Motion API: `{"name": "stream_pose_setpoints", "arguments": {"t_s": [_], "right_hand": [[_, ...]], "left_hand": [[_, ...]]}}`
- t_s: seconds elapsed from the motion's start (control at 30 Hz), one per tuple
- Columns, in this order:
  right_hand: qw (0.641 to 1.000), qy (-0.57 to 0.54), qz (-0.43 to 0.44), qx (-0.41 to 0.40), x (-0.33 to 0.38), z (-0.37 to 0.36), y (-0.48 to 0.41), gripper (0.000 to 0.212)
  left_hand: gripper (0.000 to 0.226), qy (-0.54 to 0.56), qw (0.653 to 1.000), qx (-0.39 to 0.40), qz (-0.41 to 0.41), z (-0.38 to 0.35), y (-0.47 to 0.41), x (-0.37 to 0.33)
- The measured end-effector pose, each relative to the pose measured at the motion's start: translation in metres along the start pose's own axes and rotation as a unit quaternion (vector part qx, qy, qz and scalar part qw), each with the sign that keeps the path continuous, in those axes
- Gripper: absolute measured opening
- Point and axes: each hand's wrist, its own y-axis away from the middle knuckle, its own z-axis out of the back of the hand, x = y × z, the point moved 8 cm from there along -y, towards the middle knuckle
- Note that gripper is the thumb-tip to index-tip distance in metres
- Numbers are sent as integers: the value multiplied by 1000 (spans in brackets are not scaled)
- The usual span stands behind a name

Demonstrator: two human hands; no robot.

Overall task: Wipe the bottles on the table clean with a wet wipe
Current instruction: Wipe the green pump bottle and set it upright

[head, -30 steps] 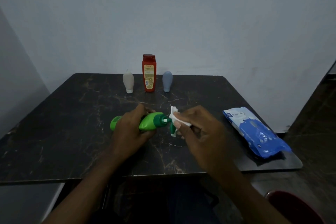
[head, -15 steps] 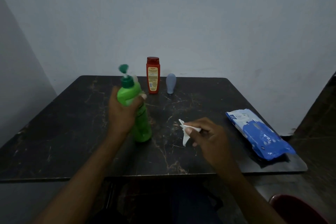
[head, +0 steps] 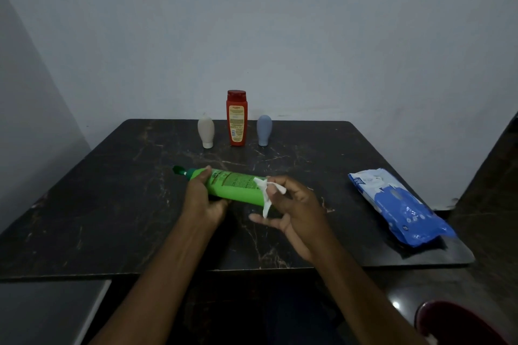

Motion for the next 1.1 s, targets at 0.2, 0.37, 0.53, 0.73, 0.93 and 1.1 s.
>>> {"name": "stream_pose_setpoints", "arguments": {"t_s": [0.2,0.37,0.53,0.73,0.93,1.1], "right_hand": [[996,14,15,-85,11,14,-11,12],[994,27,28,-105,22,26,-15,14],[995,73,34,-55,23,3,-11,12],[986,162,26,0,29,-13,-6,10],[926,249,246,-144,81,19,11,16],[903,313,269,-123,76,15,13,21]], "left_hand": [[39,-83,995,39,-29,3,3,-1],[94,-405,850,-74,-330,29,21,-46],[105,-774,372,48,-511,-29,50,-10],[71,-776,358,162,-493,-43,40,-9],[62,-747,364,183,-526,-41,51,-10],[63,-730,386,181,-534,-35,50,-5]]}}
